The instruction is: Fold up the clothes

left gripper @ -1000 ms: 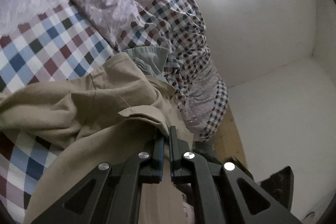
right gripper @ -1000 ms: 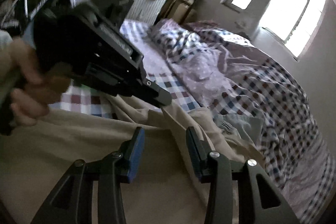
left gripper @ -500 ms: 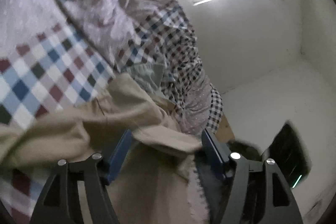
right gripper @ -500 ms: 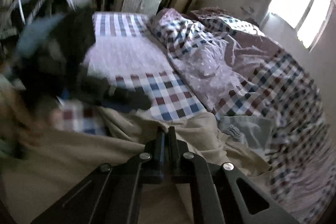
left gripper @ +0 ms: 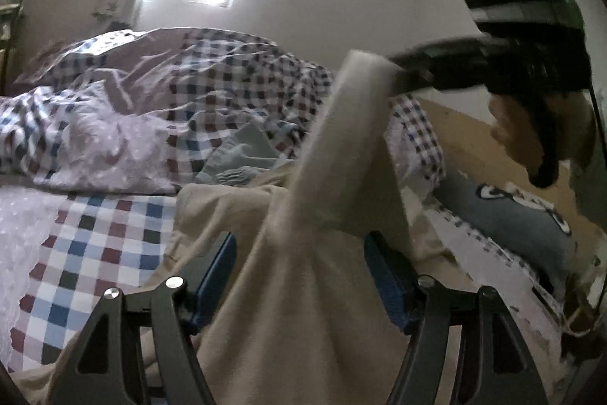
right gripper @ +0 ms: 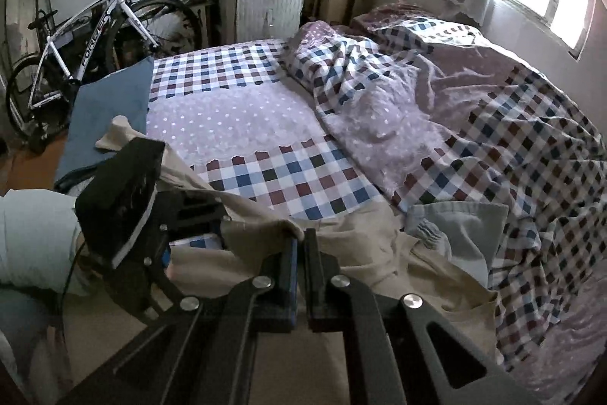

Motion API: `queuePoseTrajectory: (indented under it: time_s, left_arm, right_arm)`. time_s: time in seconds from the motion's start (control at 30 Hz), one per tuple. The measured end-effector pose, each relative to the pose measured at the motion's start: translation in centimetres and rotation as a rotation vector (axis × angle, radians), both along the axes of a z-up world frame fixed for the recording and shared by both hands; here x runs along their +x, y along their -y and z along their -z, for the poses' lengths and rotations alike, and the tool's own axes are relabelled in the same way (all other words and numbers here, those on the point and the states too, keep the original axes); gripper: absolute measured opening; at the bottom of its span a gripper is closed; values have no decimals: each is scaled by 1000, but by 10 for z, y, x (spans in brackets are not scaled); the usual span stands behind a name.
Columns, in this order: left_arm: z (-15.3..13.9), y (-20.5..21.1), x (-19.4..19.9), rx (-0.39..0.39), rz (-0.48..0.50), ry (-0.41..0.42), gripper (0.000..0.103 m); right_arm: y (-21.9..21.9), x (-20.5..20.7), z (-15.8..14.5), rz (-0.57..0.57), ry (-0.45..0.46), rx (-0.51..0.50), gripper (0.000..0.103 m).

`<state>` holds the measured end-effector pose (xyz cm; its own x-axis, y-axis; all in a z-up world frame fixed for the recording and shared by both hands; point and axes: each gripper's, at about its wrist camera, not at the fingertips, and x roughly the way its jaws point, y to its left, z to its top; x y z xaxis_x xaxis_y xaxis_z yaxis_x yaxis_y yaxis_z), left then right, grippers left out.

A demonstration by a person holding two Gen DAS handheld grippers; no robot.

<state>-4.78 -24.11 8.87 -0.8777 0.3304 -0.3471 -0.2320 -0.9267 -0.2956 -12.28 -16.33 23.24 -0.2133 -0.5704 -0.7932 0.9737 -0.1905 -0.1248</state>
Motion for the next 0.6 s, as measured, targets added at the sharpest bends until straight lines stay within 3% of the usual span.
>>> queuePoseTrajectory:
  time_s: [0.13,0.2,0.23,0.27,0.33,0.37,0.47,0.57,0.6]
  left_arm:
    - [0,1,0,-19,-58,-29,70]
    - [2,8,-3,0,-81,-29,50]
    - [3,11,-4,12,-88,-26,32]
    - [3,14,-5,16,-94,-25,22]
    - [4,18,-7,25,-100,-22,18]
    - [5,18,-8,25,-88,-22,5]
    - [6,15,-8,36,-26,-22,3]
    - [4,24,-6,169,66,-15,2]
    - [5,33,-7,247,87,-13,2]
  right_arm:
    - [4,0,3,-7,13,18,1]
    - [5,2,5,-17,13,32,1]
    - [6,2,7,-21,7,44,1]
    - [7,2,9,-22,2,54,1]
    - [7,2,11,-25,2,61,1]
    - [7,1,11,-25,-1,63,1]
    - [10,-5,15,3,-33,74,1]
    - [22,-20,24,82,-105,92,2]
    - [28,-26,31,129,-139,103,2]
